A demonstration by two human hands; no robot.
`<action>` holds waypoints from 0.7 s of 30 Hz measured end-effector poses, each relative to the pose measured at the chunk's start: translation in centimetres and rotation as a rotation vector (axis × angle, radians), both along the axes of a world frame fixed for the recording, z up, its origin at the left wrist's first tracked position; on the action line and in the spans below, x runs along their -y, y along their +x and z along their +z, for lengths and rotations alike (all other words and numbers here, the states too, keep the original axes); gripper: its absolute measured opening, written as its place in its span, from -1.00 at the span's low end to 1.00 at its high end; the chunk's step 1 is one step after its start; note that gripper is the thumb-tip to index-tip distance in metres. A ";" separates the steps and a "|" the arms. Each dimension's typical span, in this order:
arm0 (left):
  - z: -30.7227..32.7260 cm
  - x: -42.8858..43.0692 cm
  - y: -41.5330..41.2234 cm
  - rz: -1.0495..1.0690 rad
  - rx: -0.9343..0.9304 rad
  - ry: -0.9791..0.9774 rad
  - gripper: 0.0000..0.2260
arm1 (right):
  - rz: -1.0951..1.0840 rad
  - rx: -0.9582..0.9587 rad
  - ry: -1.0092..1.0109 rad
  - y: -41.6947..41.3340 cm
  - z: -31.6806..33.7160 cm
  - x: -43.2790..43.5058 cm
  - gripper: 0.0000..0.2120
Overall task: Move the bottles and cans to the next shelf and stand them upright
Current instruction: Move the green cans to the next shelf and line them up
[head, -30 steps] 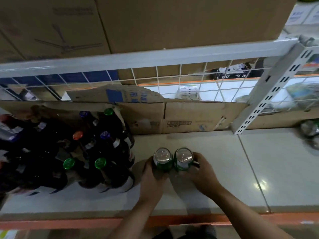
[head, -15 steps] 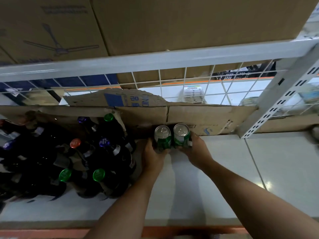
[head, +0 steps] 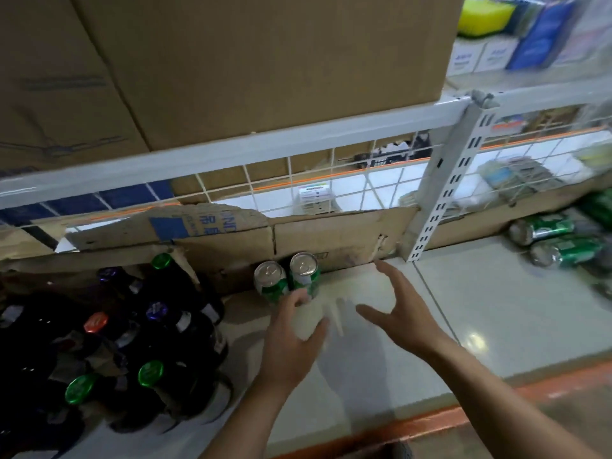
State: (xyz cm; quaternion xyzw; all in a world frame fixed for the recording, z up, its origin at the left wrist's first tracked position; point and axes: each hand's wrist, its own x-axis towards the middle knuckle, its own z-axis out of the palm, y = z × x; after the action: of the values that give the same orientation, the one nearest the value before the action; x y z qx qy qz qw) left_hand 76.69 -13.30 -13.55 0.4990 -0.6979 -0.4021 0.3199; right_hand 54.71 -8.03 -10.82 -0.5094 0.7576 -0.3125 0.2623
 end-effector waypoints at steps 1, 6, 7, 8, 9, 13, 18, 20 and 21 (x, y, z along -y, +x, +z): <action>1.2 0.4 -1.5 -0.093 -0.016 0.022 -0.56 | -0.023 -0.033 0.007 -1.8 0.7 -1.1 -0.16; 4.8 1.0 -13.0 -0.385 -0.070 -0.008 -0.38 | -0.227 -0.122 0.021 -11.3 4.5 -6.6 -0.19; 5.2 0.7 -15.4 -0.423 -0.077 -0.023 -0.39 | -0.265 -0.125 0.020 -13.2 5.0 -7.6 -0.19; 5.4 0.4 -17.8 -0.459 -0.074 -0.029 -0.40 | -0.302 -0.129 0.007 -15.2 5.4 -8.7 -0.19; 5.7 0.0 -20.1 -0.492 -0.061 -0.029 -0.40 | -0.339 -0.137 -0.013 -17.2 5.7 -9.8 -0.19; 5.8 -2.3 -29.1 -0.593 -0.026 -0.018 -0.38 | -0.445 -0.201 -0.045 -25.5 5.4 -13.9 -0.24; 3.8 -5.0 -40.3 -0.610 0.075 0.073 -0.38 | -0.343 -0.312 0.124 -35.9 2.2 -15.3 -0.23; 2.3 -5.3 -43.5 -0.559 0.108 0.121 -0.44 | -0.259 -0.348 0.174 -39.3 1.1 -14.4 -0.21; 1.4 -5.5 -44.5 -0.530 0.129 0.142 -0.43 | -0.214 -0.365 0.176 -40.8 0.6 -13.8 -0.22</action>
State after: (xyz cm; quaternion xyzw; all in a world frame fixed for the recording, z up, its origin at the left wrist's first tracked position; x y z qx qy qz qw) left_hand 32.15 -7.82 -12.11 0.3449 -0.7930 -0.4869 0.1231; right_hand 13.95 5.72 -10.22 -0.4494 0.8666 -0.1740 0.1294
